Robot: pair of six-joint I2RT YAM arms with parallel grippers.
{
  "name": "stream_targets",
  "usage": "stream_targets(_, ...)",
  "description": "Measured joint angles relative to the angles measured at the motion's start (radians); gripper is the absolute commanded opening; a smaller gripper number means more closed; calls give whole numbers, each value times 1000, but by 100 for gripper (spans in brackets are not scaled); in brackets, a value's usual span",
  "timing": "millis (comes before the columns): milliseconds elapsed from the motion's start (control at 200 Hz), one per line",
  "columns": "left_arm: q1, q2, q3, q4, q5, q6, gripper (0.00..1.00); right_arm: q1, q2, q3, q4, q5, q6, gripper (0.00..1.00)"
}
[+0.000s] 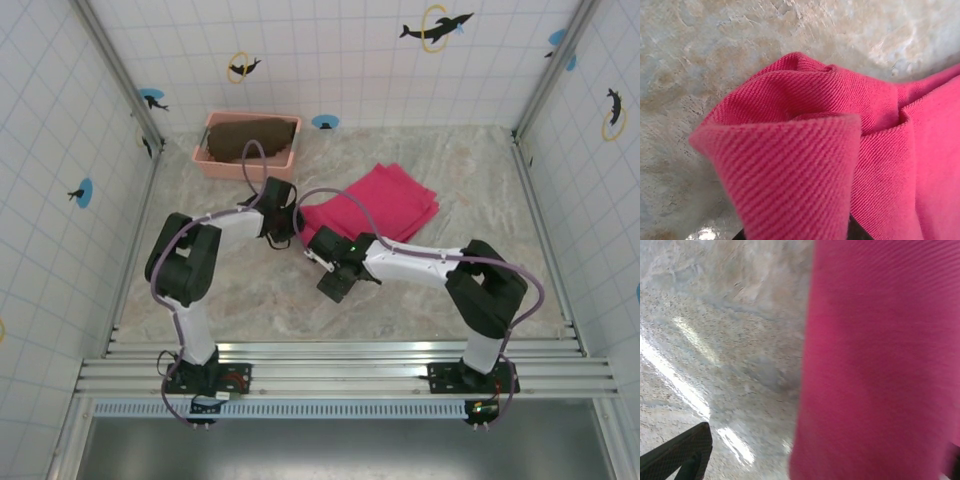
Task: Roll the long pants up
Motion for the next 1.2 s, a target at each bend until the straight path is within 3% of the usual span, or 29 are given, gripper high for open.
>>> stream_targets(155,-21,97,234,-327,-58,52,0,117,18,88,-58,226,44,99)
stream_targets(285,-43,207,449,-583,-116,61,0,201,100,167,-68,337,81,99)
stream_targets(525,-66,294,608,-847,-178,35,0,271,326,307,-198,543,175,99)
stream_targets(650,-77,331,667,-929,-206,31,0,298,424,388,-284,676,229,99)
stream_targets(856,-90,352,688,-1017,-231,24,0,309,471,406,-394,776,299,99)
stream_targets(1201,-93,349,658,-1077,-266,20,0,279,477,378,-462,814,383,99)
